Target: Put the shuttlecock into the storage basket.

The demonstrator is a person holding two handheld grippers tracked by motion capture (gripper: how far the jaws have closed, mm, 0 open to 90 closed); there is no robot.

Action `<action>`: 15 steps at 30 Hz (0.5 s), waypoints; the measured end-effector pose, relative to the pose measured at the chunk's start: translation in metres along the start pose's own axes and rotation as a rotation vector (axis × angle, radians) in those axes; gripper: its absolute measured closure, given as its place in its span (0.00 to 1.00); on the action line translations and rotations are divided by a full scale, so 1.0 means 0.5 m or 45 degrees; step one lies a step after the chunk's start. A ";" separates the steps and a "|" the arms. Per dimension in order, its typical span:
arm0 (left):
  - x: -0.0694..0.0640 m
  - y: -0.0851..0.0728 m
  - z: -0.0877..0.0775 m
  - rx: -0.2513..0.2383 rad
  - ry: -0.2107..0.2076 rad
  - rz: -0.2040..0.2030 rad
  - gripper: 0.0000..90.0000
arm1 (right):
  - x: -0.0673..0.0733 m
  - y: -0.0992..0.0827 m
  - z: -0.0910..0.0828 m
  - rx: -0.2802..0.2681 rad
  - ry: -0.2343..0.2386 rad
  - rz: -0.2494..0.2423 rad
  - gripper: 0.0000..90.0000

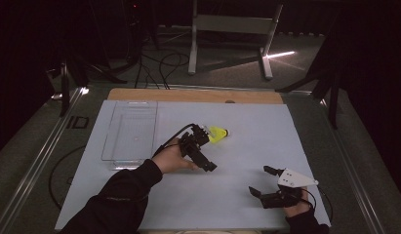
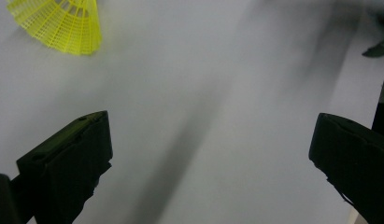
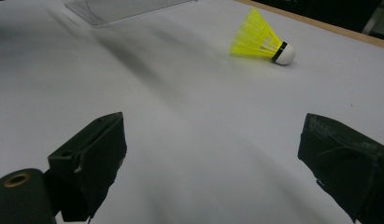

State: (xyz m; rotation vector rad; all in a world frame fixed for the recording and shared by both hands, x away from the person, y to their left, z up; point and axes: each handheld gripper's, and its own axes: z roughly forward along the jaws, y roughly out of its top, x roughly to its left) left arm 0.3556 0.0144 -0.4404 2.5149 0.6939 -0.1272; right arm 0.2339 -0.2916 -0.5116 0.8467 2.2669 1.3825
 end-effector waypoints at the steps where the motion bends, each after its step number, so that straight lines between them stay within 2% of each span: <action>1: 0.003 0.003 0.003 -0.006 0.004 -0.004 0.00 | 0.000 0.000 0.000 -0.001 0.000 0.000 0.09; 7: 0.021 0.018 0.020 -0.015 0.035 -0.029 0.00 | -0.001 -0.001 0.000 -0.001 0.003 0.004 0.09; 13: 0.044 0.029 0.043 -0.034 0.020 -0.120 0.00 | -0.001 -0.001 0.001 0.002 0.004 0.001 0.10; 15: 0.049 0.032 0.051 -0.024 0.039 -0.113 0.00 | -0.001 -0.001 0.000 0.002 0.002 0.000 0.10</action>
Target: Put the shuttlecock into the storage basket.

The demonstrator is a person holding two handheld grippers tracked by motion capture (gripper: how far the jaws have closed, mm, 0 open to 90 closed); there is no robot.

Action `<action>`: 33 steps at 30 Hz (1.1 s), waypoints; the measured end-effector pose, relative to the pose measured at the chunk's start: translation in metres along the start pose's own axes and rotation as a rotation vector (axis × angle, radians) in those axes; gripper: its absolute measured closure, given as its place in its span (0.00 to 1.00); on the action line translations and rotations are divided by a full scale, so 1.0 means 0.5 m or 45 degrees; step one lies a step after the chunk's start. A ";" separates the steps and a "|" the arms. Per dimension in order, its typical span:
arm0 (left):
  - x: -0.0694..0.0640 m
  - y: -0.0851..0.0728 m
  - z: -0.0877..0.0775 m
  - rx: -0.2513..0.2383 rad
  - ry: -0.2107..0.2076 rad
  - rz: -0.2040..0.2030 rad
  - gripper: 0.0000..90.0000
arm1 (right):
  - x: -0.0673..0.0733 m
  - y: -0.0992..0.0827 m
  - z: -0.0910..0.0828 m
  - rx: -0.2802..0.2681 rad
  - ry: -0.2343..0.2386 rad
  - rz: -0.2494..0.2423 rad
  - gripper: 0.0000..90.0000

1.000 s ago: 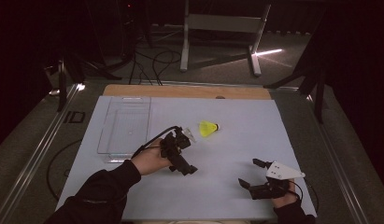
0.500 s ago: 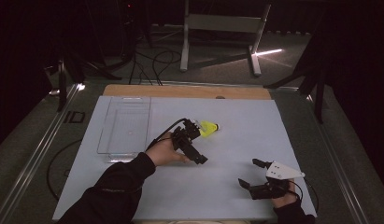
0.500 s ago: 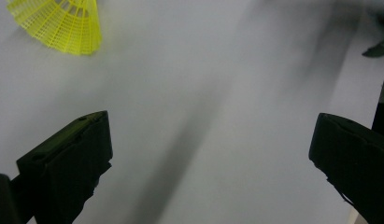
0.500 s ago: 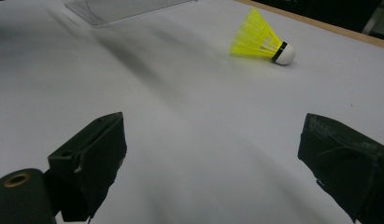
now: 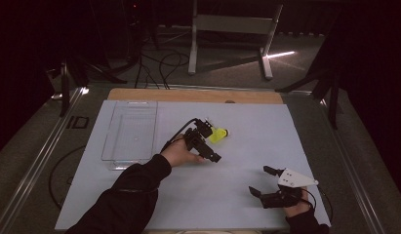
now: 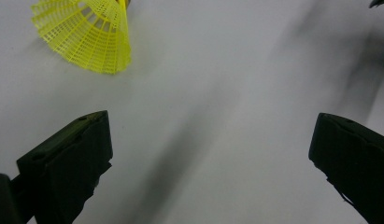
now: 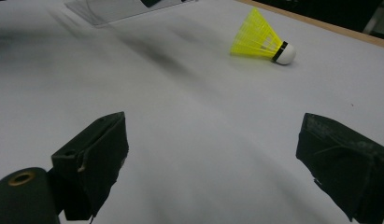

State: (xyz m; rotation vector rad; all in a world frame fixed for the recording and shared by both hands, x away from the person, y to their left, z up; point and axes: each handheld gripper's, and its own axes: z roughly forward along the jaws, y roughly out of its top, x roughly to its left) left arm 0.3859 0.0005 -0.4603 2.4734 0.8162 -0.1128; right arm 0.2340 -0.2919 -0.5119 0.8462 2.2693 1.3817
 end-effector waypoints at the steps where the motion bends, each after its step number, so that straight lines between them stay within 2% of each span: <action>1: 0.003 0.001 0.003 -0.006 -0.003 -0.004 0.00 | 0.000 0.000 0.000 -0.001 -0.002 0.001 0.10; 4: 0.008 0.006 0.014 -0.006 -0.002 0.000 0.01 | -0.001 -0.001 0.000 0.001 -0.002 0.004 0.10; 6: 0.014 0.011 0.021 -0.020 0.005 -0.032 0.01 | -0.001 -0.001 0.001 0.001 0.005 0.005 0.10; 12: 0.036 0.023 0.035 -0.056 0.012 -0.052 0.04 | -0.001 -0.001 0.000 -0.001 0.008 0.010 0.10; 16: 0.048 0.030 0.042 -0.081 -0.001 -0.096 0.08 | -0.001 -0.001 0.001 0.003 0.014 0.015 0.10; 18: 0.050 0.033 0.046 -0.082 -0.007 -0.091 0.10 | -0.001 -0.001 0.001 0.000 0.013 0.011 0.10; 25: 0.060 0.041 0.068 -0.068 0.032 -0.075 0.19 | -0.002 -0.002 0.000 -0.004 0.017 0.014 0.10; 29: 0.069 0.045 0.078 -0.086 0.056 -0.068 0.26 | -0.003 -0.002 0.000 -0.003 0.021 0.023 0.10; 33: 0.078 0.048 0.090 -0.078 0.063 -0.061 0.32 | -0.003 -0.002 0.000 -0.004 0.022 0.025 0.10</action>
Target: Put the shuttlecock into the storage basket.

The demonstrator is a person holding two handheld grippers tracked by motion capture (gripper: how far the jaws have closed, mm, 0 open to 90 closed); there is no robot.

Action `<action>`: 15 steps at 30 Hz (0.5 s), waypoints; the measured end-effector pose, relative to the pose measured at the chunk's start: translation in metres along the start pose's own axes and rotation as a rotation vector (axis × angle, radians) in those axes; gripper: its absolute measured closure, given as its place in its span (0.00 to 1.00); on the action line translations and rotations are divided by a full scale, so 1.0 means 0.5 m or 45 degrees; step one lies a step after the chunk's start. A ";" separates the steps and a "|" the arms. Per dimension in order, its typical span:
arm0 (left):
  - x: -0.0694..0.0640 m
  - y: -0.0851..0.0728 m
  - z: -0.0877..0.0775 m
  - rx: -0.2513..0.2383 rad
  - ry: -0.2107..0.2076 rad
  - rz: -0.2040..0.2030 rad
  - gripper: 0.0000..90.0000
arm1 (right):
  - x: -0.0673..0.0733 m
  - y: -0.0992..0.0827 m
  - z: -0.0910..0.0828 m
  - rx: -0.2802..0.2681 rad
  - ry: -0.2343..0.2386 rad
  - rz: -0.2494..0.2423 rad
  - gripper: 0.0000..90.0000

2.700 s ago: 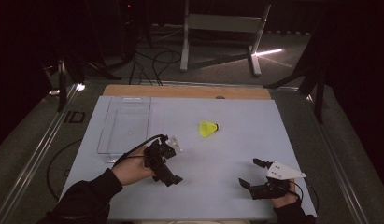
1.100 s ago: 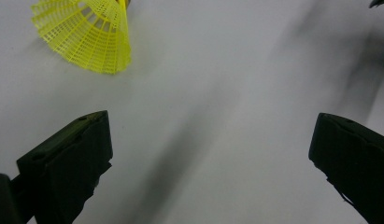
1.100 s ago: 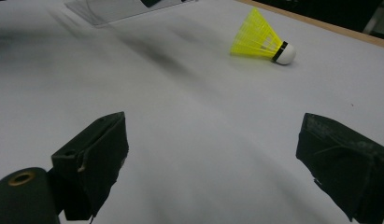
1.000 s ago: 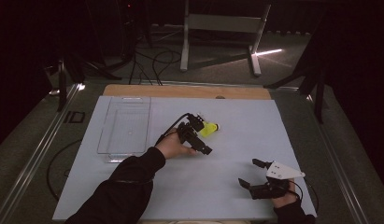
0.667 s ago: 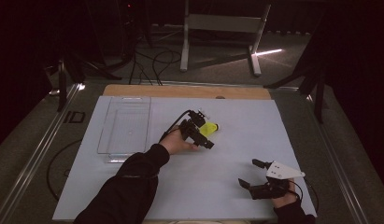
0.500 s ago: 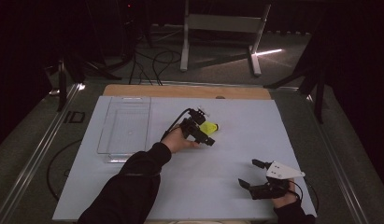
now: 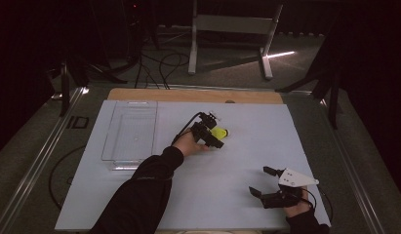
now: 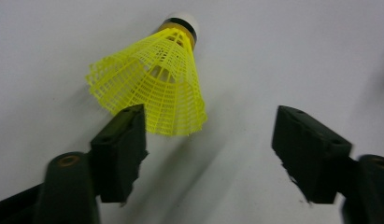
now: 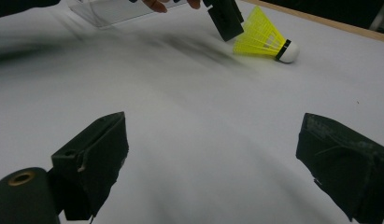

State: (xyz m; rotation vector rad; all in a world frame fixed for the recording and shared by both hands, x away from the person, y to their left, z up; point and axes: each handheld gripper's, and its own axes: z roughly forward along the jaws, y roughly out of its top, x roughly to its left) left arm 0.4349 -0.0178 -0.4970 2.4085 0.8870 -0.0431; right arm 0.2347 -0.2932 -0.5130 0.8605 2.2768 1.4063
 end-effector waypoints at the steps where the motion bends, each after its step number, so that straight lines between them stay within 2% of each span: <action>1: 0.001 0.001 0.003 -0.001 0.010 0.002 0.32 | 0.000 0.000 0.000 0.000 0.001 0.001 0.10; 6: 0.003 0.002 0.019 0.005 0.013 0.043 0.41 | 0.000 -0.001 0.000 0.001 0.005 0.002 0.10; 15: 0.003 0.011 0.040 0.002 0.061 0.084 0.57 | 0.000 -0.001 0.000 0.001 0.007 0.005 0.10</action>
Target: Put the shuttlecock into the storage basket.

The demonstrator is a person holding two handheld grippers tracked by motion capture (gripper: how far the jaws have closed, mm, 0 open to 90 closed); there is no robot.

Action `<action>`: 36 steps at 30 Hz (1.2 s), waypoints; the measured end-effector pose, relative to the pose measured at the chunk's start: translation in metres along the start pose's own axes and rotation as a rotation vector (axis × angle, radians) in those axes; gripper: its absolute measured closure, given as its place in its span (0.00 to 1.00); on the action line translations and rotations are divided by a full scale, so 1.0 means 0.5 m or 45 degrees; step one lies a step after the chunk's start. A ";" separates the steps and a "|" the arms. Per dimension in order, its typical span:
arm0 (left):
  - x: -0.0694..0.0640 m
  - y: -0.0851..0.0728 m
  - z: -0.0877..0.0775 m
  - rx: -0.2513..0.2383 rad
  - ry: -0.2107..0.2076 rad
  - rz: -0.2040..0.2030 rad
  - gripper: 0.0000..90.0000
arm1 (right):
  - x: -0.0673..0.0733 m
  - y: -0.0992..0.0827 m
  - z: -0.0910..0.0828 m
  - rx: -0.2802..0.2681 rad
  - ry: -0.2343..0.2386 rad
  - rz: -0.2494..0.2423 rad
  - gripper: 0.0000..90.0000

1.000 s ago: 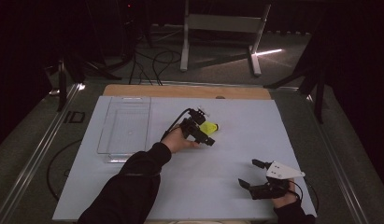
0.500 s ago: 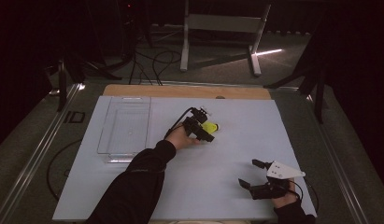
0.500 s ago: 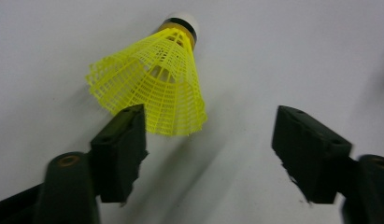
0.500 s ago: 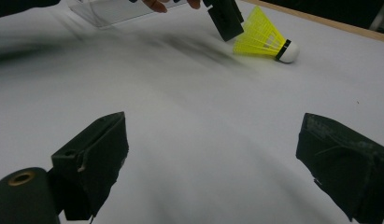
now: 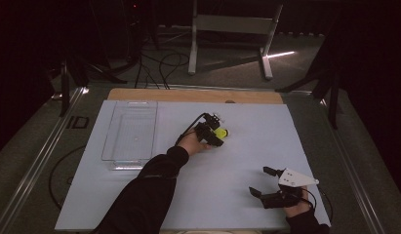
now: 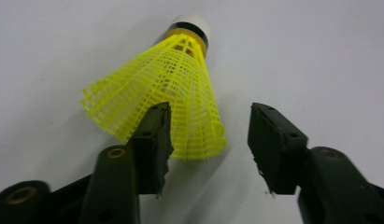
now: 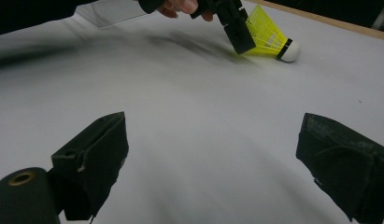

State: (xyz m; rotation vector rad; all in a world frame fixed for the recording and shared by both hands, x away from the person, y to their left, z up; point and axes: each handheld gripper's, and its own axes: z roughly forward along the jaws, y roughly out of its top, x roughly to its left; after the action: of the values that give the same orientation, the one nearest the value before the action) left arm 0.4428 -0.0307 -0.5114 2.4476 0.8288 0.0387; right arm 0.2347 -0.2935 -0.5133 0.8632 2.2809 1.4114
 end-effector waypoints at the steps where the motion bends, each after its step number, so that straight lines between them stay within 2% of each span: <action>1: 0.001 0.001 0.001 0.003 0.003 0.003 0.60 | 0.000 0.000 0.000 0.000 0.000 0.001 0.10; 8: 0.001 0.007 0.008 -0.012 0.012 0.013 0.78 | 0.000 0.000 -0.001 0.000 0.004 0.005 0.10; 11: -0.003 0.011 0.011 -0.016 0.018 0.043 0.88 | -0.001 -0.001 0.000 -0.001 0.007 0.006 0.10; 14: -0.005 0.014 0.011 -0.017 0.020 0.050 0.91 | -0.001 -0.001 0.000 0.000 0.007 0.007 0.10; 15: -0.009 0.015 0.010 -0.017 0.031 0.073 0.97 | -0.001 -0.001 0.000 -0.001 0.008 0.006 0.10; 18: -0.013 0.017 0.006 -0.009 0.049 0.115 0.99 | -0.001 -0.001 -0.001 0.000 0.007 0.006 0.10; 25: -0.029 0.027 -0.010 -0.004 0.047 0.166 1.00 | -0.001 -0.001 -0.001 0.000 0.008 0.007 0.10; 30: -0.038 0.032 -0.032 -0.004 0.029 0.171 1.00 | -0.001 -0.001 -0.001 0.001 0.007 0.007 0.10; 36: -0.040 0.033 -0.058 0.036 0.003 0.184 1.00 | -0.001 -0.001 0.002 0.005 0.006 0.001 0.10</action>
State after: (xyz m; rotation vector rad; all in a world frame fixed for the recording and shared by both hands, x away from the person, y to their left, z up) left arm 0.4299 -0.0387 -0.4755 2.5302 0.6564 0.0843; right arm 0.2353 -0.2931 -0.5140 0.8632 2.2881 1.4111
